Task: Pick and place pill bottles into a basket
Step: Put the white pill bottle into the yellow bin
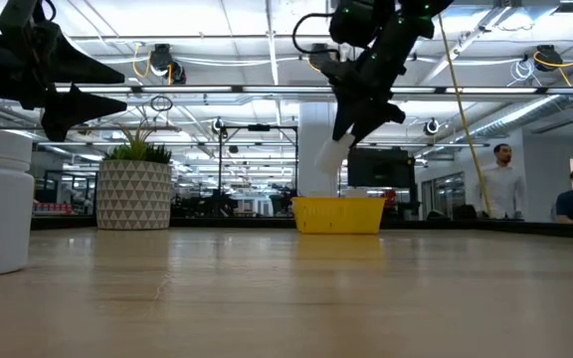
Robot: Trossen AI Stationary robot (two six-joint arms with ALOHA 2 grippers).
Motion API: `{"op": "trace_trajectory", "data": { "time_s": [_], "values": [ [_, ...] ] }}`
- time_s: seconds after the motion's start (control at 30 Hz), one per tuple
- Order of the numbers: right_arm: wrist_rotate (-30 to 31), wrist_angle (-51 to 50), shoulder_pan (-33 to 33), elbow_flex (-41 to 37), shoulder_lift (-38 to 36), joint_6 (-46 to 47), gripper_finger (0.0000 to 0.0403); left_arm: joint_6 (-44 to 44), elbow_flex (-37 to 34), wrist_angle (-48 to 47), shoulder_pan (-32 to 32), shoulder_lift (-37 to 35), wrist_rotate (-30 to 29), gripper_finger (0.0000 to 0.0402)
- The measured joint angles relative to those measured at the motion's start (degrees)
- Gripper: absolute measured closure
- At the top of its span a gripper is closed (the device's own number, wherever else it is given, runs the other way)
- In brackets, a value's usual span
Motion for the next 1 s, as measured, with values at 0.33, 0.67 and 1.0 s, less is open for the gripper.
{"op": "trace_trajectory", "data": {
  "time_s": [0.33,0.67,1.0],
  "values": [
    [0.3,-0.6,-8.6,0.0,0.7,-5.9,0.0253,-0.1,0.0,-0.1,0.0,0.0,0.0,0.016],
    [-4.3,-4.7,-14.7,0.0,1.0,-12.3,0.0253,-0.2,0.0,-0.1,0.0,0.0,0.0,0.016],
    [-3.7,-9.7,-14.0,6.1,8.2,-16.7,0.0253,-1.2,0.0,-0.3,0.0,0.0,0.0,0.016]
  ]
}}
